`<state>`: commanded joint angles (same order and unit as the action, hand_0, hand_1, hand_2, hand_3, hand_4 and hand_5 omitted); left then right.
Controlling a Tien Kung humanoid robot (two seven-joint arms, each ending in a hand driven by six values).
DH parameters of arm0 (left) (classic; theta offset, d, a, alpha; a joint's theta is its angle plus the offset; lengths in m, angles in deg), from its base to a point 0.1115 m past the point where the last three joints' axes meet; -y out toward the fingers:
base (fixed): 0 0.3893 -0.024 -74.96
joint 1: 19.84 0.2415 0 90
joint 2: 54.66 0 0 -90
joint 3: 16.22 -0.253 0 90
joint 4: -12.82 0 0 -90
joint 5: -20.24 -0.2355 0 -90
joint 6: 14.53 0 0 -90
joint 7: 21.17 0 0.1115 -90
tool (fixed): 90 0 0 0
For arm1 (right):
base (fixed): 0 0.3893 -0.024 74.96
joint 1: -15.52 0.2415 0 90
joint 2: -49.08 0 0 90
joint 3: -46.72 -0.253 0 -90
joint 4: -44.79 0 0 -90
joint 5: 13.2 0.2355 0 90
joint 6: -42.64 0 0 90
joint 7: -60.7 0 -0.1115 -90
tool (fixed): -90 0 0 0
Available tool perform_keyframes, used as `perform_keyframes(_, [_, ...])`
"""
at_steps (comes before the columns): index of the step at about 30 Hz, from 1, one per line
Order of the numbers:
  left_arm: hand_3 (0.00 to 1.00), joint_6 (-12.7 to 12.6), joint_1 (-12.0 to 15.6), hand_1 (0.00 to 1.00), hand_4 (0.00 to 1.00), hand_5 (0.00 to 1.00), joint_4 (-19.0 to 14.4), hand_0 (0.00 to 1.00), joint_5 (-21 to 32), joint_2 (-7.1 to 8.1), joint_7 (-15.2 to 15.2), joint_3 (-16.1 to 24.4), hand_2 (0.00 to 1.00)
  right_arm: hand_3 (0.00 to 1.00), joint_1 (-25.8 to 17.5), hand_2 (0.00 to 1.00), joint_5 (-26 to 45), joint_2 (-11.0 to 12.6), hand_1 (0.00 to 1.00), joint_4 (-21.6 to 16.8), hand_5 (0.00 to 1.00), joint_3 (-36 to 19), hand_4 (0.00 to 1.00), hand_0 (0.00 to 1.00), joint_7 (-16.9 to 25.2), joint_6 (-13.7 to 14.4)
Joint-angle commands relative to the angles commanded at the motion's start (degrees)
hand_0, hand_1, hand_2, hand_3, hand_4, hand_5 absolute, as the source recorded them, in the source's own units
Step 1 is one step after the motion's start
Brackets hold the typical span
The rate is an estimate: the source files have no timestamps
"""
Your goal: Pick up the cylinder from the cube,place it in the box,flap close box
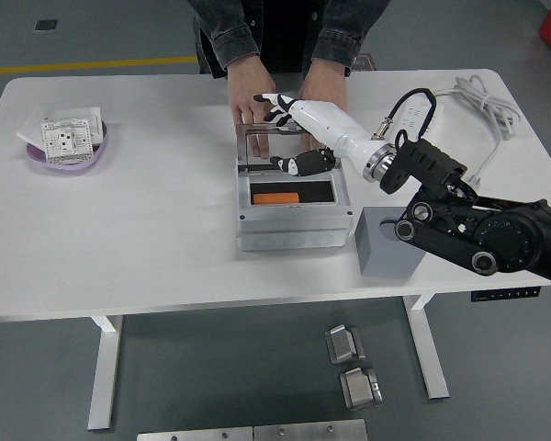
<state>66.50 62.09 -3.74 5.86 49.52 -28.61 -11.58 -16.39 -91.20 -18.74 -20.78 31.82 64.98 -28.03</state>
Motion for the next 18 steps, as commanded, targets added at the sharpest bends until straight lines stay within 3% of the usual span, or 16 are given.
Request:
perform_keyframes(9, [0.631, 0.0, -0.3, 0.638, 0.666, 0.279, 0.0, 0.650, 0.3, 0.38, 0.0, -0.9, 0.585, 0.937, 4.3, 0.774, 8.7, -3.1, 0.710, 10.1, 0.127, 3.0, 0.738, 0.795, 2.1, -1.6])
perform_keyframes(10, [0.631, 0.0, -0.4, 0.638, 0.666, 0.279, 0.0, 0.650, 0.3, 0.46, 0.0, -0.9, 0.585, 0.737, 4.7, 0.716, 10.0, -3.6, 0.724, 11.4, 0.165, 4.0, 0.744, 0.823, 2.6, -1.7])
perform_keyframes(15, [0.631, 0.1, -1.1, 0.638, 0.666, 0.279, 0.0, 0.650, 0.4, 0.68, 0.0, -1.3, 0.585, 0.737, 5.7, 0.716, 16.4, -5.8, 0.724, 17.6, 0.165, 8.4, 0.744, 0.823, 4.5, -1.7])
perform_keyframes(16, [0.631, 0.1, -1.2, 0.638, 0.665, 0.278, 0.0, 0.650, 0.4, 0.71, 0.0, -1.3, 0.585, 0.711, 5.8, 0.725, 17.5, -6.1, 0.739, 18.6, 0.222, 9.1, 0.763, 0.841, 4.8, -1.7])
perform_keyframes(18, [0.631, 0.1, -1.3, 0.638, 0.665, 0.278, 0.0, 0.650, 0.4, 0.81, 0.0, -1.3, 0.585, 0.711, 5.8, 0.725, 20.2, -6.5, 0.739, 20.9, 0.222, 10.7, 0.763, 0.841, 5.4, -1.6])
